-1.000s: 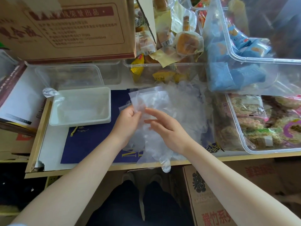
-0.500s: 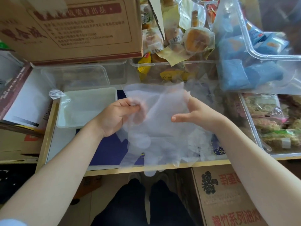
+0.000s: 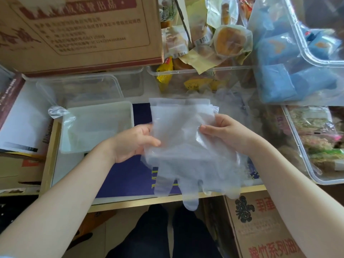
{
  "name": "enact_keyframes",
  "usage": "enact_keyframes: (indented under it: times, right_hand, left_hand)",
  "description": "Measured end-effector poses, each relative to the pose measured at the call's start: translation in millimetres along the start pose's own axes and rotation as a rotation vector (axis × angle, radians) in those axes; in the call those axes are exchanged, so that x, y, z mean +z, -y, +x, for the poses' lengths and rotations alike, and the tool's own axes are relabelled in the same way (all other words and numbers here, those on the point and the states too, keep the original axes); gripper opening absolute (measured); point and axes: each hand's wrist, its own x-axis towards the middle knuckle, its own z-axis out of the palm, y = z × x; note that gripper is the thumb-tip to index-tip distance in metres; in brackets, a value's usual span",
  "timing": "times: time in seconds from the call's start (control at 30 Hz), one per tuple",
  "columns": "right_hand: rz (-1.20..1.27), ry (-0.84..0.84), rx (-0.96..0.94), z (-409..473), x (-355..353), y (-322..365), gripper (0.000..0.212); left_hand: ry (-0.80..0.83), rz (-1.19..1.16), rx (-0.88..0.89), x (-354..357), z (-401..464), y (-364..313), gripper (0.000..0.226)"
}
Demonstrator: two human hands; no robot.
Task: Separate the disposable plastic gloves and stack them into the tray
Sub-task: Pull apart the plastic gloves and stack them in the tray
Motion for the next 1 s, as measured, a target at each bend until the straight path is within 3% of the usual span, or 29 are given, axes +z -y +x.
enact_keyframes:
  times: [0.07, 0.2, 0.33, 0.4, 0.47, 0.53, 0.63, 0.73, 0.87, 1.0]
  right_hand:
    - [0.014, -0.028, 0.027, 2.9, -1.9, -9.2, 0.004]
    - [0.154, -0.062, 0.071, 7.0, -2.6, -23.5, 0.017]
    - [0.467, -0.066, 0.093, 9.4, -2.0, -30.4, 0.039]
    - [0.337, -0.142, 0.108, 15.1, 0.7, -36.6, 0.022]
    - [0.018, -0.265, 0.099, 26.2, 0.3, -45.9, 0.007]
    - [-0.247, -0.364, 0.098, 35.8, 0.8, -53.2, 0.008]
    - [-0.17, -0.432, 0.09, 42.1, 1.0, -57.2, 0.012]
    - [0.03, -0.32, 0.061, 37.2, 1.3, -51.7, 0.011]
    - [0.061, -0.171, -0.025, 30.1, 2.0, -38.2, 0.009]
    - [0.056, -0.116, -0.063, 27.4, 7.1, -28.8, 0.018]
  left_hand:
    - [0.091, 0.082, -0.098, -5.0, -1.4, 11.8, 0.037]
    - [0.175, 0.137, -0.172, -8.5, -6.6, 28.6, 0.024]
    - [0.223, -0.082, -0.141, -11.5, -5.6, 43.7, 0.052]
    - [0.236, -0.207, -0.12, -10.2, -1.4, 48.8, 0.056]
    - [0.223, -0.33, -0.115, -8.7, 3.4, 53.7, 0.054]
    - [0.174, -0.408, -0.103, -6.3, 8.7, 59.0, 0.049]
    - [-0.017, -0.284, -0.11, -0.9, 12.5, 60.2, 0.032]
    - [0.043, -0.148, -0.097, -9.4, 10.7, 58.1, 0.035]
    - [0.139, -0.295, -0.074, -20.9, 9.8, 33.8, 0.048]
    - [-0.227, -0.13, 0.053, -6.3, 26.4, 19.1, 0.021]
